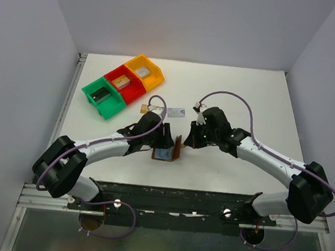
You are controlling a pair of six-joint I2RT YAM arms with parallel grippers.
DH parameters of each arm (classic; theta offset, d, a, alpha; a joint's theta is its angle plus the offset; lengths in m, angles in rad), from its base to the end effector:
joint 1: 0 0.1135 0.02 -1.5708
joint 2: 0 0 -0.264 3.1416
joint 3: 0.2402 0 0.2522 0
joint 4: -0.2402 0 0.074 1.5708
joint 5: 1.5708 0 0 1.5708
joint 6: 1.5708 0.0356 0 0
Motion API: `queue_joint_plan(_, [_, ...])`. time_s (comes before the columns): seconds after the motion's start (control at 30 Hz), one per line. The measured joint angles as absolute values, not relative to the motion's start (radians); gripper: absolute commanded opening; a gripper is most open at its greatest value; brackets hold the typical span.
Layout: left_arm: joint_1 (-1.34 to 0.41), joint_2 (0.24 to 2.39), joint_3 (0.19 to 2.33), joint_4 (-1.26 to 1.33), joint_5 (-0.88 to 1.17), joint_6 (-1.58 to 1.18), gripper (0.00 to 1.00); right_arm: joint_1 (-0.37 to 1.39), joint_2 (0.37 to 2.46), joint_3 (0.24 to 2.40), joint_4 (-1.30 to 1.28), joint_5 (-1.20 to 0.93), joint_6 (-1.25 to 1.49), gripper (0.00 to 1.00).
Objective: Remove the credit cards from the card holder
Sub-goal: Remove the credit card from the card holder.
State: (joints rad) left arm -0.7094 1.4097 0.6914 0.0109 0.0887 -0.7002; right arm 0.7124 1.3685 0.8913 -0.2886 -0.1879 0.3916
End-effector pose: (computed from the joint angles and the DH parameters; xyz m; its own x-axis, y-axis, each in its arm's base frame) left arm 0.2140 -0.1879 0.1869 -0.8281 -0.1350 -0.5441 0.2175 0.8172 -0.5338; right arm 0.2156 0.1950 0.2374 -0.7688 -0.1686 -0.6168 -0.4875 0.7788 0.3948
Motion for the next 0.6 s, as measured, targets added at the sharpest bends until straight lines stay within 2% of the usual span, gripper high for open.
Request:
queue_joint_plan(0.27, [-0.734, 1.410, 0.722, -0.039, 0.056, -0.678, 0.80, 0.712, 1.369, 0.891, -0.289, -0.185, 0.392, 0.00])
queue_joint_plan(0.37, [-0.736, 1.405, 0.727, -0.078, -0.001, -0.678, 0.94, 0.712, 1.369, 0.891, -0.289, -0.184, 0.392, 0.00])
queue_joint_plan(0.43, [-0.737, 1.389, 0.727, -0.110, -0.041, -0.679, 0.99, 0.712, 1.369, 0.891, -0.289, -0.184, 0.392, 0.00])
queue_joint_plan(0.6, [-0.737, 1.333, 0.727, -0.159, -0.136, -0.679, 0.99, 0.712, 1.369, 0.891, -0.289, -0.184, 0.392, 0.00])
